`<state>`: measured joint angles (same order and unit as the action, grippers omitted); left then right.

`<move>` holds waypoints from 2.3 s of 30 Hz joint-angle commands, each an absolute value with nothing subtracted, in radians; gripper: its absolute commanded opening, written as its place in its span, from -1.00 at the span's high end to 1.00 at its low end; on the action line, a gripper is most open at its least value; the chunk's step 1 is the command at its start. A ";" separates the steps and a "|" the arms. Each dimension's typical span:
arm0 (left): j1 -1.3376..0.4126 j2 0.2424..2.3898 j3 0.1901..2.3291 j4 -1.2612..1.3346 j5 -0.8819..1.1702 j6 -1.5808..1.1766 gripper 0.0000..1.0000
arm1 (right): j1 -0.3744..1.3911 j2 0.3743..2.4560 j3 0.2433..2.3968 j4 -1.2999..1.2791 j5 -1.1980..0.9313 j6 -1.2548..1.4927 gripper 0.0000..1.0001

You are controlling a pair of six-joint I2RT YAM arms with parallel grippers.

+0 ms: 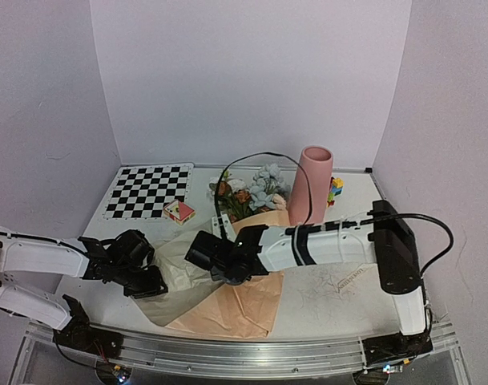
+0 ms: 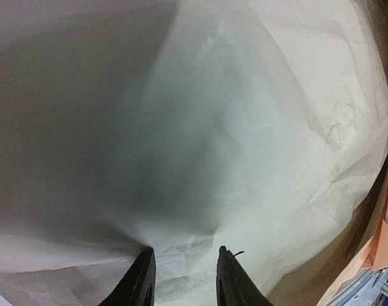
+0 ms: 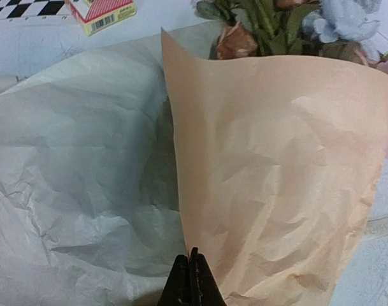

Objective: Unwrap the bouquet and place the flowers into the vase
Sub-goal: Unfold the wrapping paper at the center of the board.

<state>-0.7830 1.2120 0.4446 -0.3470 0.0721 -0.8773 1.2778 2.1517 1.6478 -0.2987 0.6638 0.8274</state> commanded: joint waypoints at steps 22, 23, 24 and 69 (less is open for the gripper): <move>-0.785 1.118 0.495 -0.371 -0.065 -0.913 0.30 | 1.088 1.084 0.730 -0.431 0.713 1.184 0.52; -0.784 1.119 0.503 -0.372 -0.067 -0.907 0.30 | 1.087 1.050 0.695 -0.437 0.712 1.213 0.28; -0.784 1.119 0.510 -0.372 -0.069 -0.901 0.30 | 1.086 1.013 0.671 -0.438 0.710 1.235 0.11; -0.839 1.656 0.924 -0.196 -0.067 -0.810 0.27 | 0.697 1.342 0.692 -0.077 0.174 0.654 0.11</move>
<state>-0.8383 1.6275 0.8955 -0.2412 -0.0197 -0.7865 0.7762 1.3659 0.7805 -0.1370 0.2573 0.6346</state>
